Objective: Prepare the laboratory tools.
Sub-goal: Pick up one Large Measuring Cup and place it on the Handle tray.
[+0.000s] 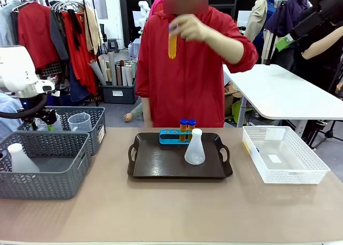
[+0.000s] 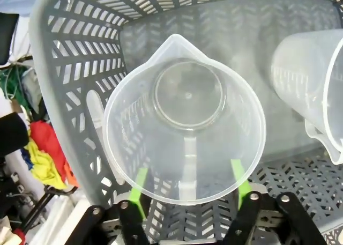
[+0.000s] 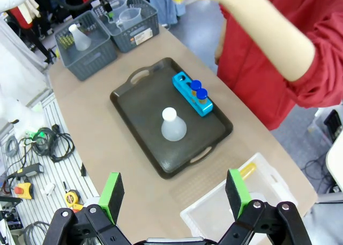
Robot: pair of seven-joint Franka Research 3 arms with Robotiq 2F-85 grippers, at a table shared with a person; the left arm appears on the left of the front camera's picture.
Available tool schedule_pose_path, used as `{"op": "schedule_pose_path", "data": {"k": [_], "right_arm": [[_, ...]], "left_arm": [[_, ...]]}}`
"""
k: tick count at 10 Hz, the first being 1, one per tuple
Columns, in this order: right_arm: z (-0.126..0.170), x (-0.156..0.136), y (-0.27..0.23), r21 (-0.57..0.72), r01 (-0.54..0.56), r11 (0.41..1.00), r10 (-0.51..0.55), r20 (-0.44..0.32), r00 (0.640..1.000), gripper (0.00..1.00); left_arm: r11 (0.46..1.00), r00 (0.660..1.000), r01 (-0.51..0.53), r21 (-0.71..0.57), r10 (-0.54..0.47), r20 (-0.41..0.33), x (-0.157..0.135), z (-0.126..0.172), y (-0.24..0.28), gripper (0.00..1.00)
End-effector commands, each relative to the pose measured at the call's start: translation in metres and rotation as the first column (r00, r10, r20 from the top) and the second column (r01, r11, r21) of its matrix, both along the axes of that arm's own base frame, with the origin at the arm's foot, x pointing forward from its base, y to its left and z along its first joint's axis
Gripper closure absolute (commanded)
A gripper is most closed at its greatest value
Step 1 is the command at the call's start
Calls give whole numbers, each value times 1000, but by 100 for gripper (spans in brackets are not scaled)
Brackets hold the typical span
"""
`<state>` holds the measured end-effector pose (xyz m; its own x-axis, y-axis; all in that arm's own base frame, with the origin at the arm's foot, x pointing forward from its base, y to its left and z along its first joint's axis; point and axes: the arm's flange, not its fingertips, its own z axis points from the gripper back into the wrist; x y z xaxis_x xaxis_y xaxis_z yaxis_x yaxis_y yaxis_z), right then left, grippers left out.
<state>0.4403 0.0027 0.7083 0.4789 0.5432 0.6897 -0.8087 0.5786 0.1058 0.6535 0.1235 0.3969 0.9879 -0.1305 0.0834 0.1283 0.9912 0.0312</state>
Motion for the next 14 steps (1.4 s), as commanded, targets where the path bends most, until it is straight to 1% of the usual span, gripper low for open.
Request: {"op": "schedule_pose_path", "data": {"k": [1,2,3,5,6,7,8,9,11,12,13,14], "right_arm": [[2,0,2,10,-8,1000,8,7,1000,0],[2,0,2,10,-8,1000,8,7,1000,0],[2,0,2,10,-8,1000,8,7,1000,0],[2,0,2,10,-8,1000,8,7,1000,0],[2,0,2,10,-8,1000,8,7,1000,0],[2,0,2,10,-8,1000,8,7,1000,0],[2,0,2,10,-8,1000,8,7,1000,0],[2,0,2,10,-8,1000,8,7,1000,0],[2,0,2,10,-8,1000,8,7,1000,0],[2,0,2,10,-8,1000,8,7,1000,0],[2,0,2,10,-8,1000,8,7,1000,0],[2,0,2,10,-8,1000,8,7,1000,0]], "left_arm": [[1000,1000,19,1,-19,14,-1,4,4,71],[1000,1000,17,-2,-17,10,-1,4,4,91],[1000,1000,14,-8,-14,9,-1,5,3,100],[1000,1000,21,-12,-21,17,-5,15,0,100],[999,999,47,-8,-47,25,-8,24,-2,100],[997,997,71,-10,-71,41,-14,38,-7,100],[993,991,119,-2,-119,58,-21,57,-14,100],[989,989,144,7,-145,34,-29,82,-23,100],[971,970,225,76,-231,75,-46,138,-35,100],[963,962,247,104,-257,90,-58,169,-43,100],[946,945,291,144,-308,107,-68,195,-49,100],[923,922,348,167,-369,119,-80,221,-60,100]]}}
